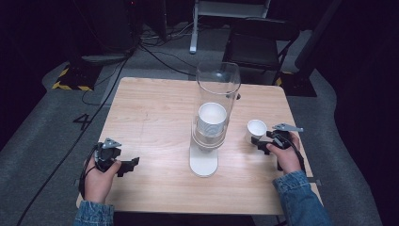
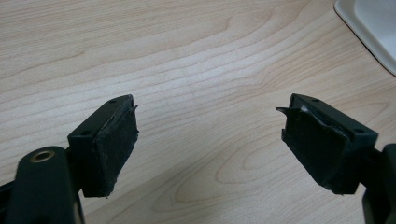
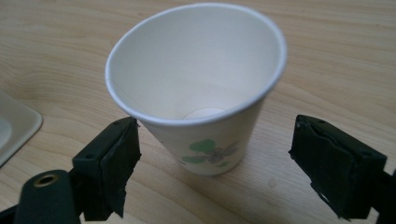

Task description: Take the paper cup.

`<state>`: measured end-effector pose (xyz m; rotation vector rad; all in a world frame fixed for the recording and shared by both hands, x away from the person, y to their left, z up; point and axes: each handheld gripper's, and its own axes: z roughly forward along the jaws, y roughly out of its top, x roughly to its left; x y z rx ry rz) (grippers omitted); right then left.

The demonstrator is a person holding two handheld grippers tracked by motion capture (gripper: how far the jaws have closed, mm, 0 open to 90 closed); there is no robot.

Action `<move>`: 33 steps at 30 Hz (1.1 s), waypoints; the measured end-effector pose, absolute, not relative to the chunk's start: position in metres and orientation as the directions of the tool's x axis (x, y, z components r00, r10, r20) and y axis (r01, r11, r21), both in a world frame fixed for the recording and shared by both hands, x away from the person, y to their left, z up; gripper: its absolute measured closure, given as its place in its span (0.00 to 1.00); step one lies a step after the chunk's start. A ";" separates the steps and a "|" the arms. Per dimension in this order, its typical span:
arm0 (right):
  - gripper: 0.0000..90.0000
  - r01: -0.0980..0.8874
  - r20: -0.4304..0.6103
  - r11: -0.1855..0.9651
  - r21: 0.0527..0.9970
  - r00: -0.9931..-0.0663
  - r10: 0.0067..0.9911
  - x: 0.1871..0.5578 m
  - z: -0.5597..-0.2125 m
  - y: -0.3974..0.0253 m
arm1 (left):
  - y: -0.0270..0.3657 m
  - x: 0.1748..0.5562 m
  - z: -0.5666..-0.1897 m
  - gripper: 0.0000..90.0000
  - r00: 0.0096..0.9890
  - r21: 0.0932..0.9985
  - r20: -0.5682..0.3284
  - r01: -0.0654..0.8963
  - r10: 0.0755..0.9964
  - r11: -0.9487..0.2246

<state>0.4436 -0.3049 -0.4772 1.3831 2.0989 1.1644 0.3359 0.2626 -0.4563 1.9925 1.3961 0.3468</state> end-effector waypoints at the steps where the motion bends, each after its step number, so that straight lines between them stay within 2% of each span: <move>1: 0.18 0.577 0.154 0.147 0.803 -0.439 0.885 0.440 -0.471 -0.313 | 0.264 0.335 -0.457 0.20 0.393 0.657 -0.150 0.725 0.907 -0.205; 8: 0.18 0.578 0.184 0.150 0.802 -0.478 0.859 0.432 -0.449 -0.323 | 0.265 0.333 -0.456 0.20 0.399 0.658 -0.143 0.722 0.906 -0.214; 14: 0.18 0.521 0.179 0.132 0.843 -0.504 0.845 0.418 -0.426 -0.328 | 0.264 0.333 -0.456 0.20 0.402 0.655 -0.153 0.725 0.903 -0.212; 20: 0.18 0.473 0.139 0.197 0.859 -0.585 0.799 0.398 -0.410 -0.316 | 0.262 0.331 -0.453 0.20 0.416 0.656 -0.166 0.724 0.894 -0.216; 23: 0.18 0.459 0.128 0.210 0.863 -0.602 0.788 0.391 -0.407 -0.313 | 0.261 0.330 -0.452 0.20 0.421 0.662 -0.167 0.718 0.892 -0.215; 28: 0.18 0.421 0.115 0.257 0.870 -0.679 0.725 0.368 -0.409 -0.303 | 0.260 0.324 -0.448 0.19 0.483 0.676 -0.180 0.694 0.857 -0.249; 33: 0.18 0.400 0.118 0.289 0.870 -0.737 0.666 0.349 -0.416 -0.298 | 0.259 0.324 -0.447 0.20 0.487 0.681 -0.182 0.689 0.854 -0.248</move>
